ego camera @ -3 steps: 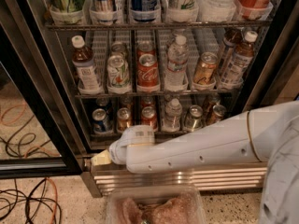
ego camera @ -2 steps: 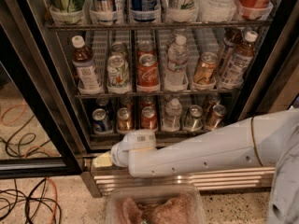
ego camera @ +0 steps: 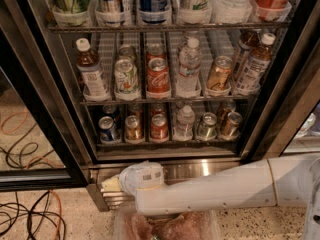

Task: Pick pepsi can from bottom shelf of fridge

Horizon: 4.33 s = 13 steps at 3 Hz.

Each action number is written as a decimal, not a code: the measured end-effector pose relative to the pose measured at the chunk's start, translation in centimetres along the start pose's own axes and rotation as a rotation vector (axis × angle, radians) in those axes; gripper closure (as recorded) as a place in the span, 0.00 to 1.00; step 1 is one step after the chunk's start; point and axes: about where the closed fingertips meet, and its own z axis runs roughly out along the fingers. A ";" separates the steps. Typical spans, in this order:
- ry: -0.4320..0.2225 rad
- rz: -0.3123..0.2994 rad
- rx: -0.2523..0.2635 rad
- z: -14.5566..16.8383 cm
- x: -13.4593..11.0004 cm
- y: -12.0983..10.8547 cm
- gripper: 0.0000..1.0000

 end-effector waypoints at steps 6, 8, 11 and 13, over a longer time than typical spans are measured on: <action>-0.427 0.004 0.037 -0.6 -3.4 2.5 0.14; -0.541 -0.024 0.030 -2.9 -5.6 3.7 0.19; -0.576 -0.121 0.037 -2.7 -7.5 5.4 0.25; -0.563 -0.154 0.161 -0.1 -8.9 2.1 0.26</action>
Offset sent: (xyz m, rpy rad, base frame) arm 0.0068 0.0041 0.0043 0.0309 -0.0754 -0.0285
